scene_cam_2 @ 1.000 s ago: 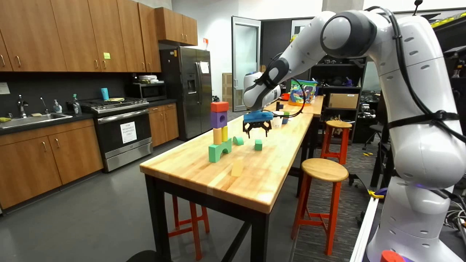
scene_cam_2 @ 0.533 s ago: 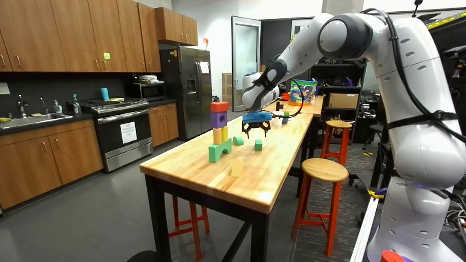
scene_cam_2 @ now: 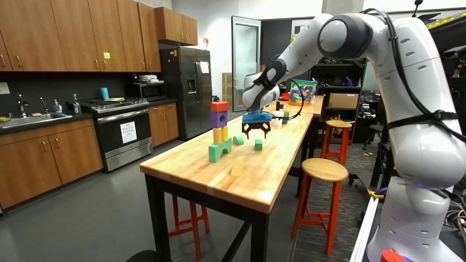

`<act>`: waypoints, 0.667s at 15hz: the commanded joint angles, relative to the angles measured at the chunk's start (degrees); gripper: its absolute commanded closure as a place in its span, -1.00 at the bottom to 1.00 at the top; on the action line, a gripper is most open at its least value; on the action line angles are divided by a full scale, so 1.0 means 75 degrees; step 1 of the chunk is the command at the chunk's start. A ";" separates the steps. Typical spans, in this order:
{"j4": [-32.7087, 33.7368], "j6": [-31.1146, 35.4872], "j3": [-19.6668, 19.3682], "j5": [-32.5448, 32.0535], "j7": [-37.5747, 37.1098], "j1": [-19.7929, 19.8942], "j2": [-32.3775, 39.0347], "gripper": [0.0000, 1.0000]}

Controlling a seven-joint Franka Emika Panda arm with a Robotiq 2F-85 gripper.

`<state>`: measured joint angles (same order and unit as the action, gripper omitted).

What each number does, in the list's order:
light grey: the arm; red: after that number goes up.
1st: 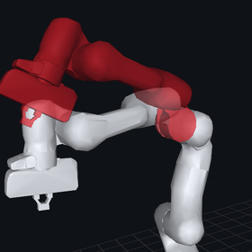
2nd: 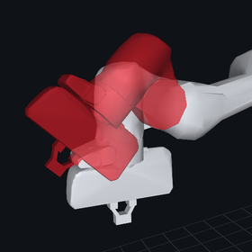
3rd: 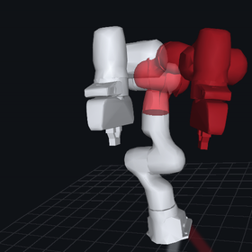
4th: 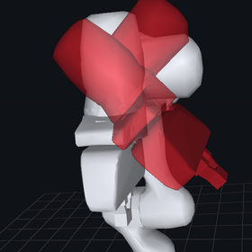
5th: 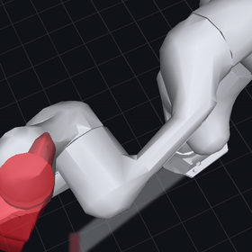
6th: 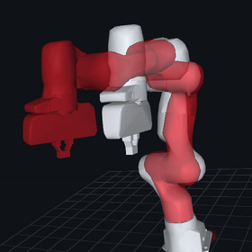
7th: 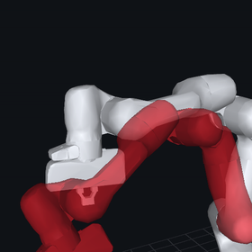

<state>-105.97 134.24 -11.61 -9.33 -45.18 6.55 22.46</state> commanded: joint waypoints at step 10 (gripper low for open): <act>-0.0357 0.0438 -0.0406 0.0356 -0.0080 -0.0073 -0.0049 -1.00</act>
<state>-107.67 136.97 -13.59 -6.60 -45.37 6.63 22.46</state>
